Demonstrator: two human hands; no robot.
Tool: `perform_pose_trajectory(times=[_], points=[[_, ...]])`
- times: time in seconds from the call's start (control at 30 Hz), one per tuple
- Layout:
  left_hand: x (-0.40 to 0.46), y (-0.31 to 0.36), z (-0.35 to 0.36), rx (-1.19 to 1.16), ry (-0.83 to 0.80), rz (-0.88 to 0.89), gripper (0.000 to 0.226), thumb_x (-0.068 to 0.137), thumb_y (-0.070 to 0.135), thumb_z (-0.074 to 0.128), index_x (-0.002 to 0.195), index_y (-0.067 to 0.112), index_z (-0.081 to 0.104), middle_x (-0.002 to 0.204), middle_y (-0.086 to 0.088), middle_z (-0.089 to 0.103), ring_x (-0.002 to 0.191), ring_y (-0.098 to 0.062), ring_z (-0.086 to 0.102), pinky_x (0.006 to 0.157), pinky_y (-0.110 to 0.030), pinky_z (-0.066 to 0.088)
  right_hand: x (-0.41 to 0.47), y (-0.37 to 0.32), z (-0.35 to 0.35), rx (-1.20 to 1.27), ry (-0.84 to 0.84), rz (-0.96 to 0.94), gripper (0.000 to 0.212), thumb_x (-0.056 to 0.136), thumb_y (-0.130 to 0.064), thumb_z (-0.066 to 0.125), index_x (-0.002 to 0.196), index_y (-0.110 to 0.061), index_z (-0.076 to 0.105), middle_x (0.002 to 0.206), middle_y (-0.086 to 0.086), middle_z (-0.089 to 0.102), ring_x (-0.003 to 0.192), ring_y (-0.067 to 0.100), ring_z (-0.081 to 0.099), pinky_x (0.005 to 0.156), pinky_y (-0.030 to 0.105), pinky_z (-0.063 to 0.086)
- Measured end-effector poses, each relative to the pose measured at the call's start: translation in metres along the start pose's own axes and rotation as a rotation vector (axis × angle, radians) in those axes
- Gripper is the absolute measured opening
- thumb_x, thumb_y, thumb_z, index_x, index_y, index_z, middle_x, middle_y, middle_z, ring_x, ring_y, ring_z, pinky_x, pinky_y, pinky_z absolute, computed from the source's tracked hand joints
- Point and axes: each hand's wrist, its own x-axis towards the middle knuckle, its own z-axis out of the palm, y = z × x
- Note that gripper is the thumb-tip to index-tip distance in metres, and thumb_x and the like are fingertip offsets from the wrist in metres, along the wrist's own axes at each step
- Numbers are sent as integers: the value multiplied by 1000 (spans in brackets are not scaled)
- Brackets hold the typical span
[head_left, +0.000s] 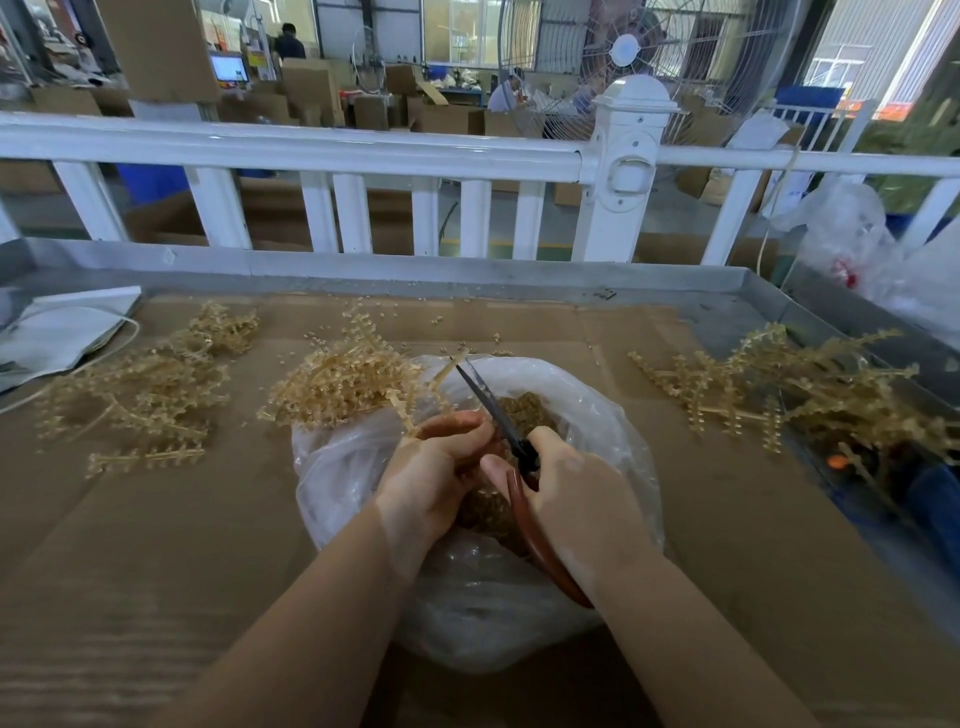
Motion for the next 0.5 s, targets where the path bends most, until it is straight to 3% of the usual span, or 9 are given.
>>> perform_pose_trajectory(times=[0.17,0.5], points=[[-1,0,-1,7,11,-4,15,74,-9,64,83,2,60,67,-9,69,57,-18,69,48,-23,53,4,-2,1,4,-20,25,35,92,-62,38,77,-30,34,62,-10,45,55,-1,41,52,18,29],[-3,1,0,-7,3,-20,12,78,-9,62,82,3,62,63,-9,69,55,-17,68,47,-22,52,9,-1,-1,18,-31,39,37,91,-62,42,83,-26,45,69,-12,49,62,4,48,54,12,32]])
